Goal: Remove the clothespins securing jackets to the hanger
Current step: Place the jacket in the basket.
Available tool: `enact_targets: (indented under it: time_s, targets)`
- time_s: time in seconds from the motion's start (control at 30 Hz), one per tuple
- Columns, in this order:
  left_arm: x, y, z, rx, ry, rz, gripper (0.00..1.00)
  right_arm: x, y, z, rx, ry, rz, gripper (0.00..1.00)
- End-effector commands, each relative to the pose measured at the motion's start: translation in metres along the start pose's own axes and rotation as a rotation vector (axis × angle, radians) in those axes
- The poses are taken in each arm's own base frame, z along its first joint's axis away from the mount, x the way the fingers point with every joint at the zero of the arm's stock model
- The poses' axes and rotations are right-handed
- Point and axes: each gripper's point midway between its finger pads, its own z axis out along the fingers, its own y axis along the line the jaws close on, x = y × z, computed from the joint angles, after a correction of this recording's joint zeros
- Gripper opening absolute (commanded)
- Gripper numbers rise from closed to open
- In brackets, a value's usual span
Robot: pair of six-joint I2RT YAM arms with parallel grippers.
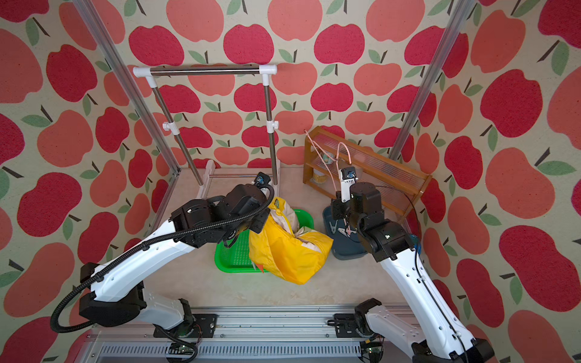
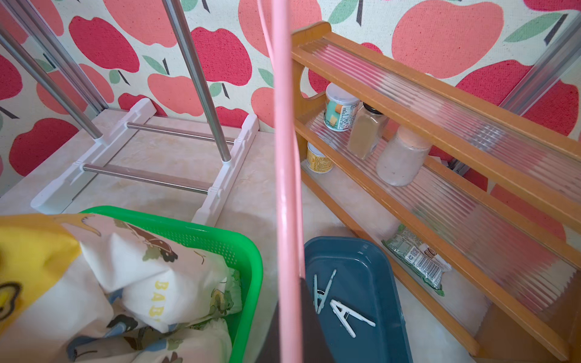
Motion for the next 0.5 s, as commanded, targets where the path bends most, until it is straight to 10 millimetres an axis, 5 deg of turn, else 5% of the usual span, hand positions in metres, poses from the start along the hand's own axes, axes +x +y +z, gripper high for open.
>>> enact_targets:
  time_s: [0.0,0.1,0.2,0.47]
  targets:
    - [-0.002,0.049,-0.001,-0.135,-0.032,-0.186,0.00,-0.006,0.005,0.004,-0.033,-0.028,0.043,0.00]
    - [0.019,0.082,0.013,-0.245,0.068,-0.271,0.00,-0.003,0.006,0.005,-0.036,-0.025,0.061,0.00]
    - [0.043,0.092,0.032,-0.332,0.189,-0.270,0.00,0.000,0.007,0.006,-0.041,-0.020,0.074,0.00]
    - [0.107,0.017,0.106,-0.146,0.437,-0.199,0.00,0.007,0.005,0.007,-0.030,-0.007,0.080,0.00]
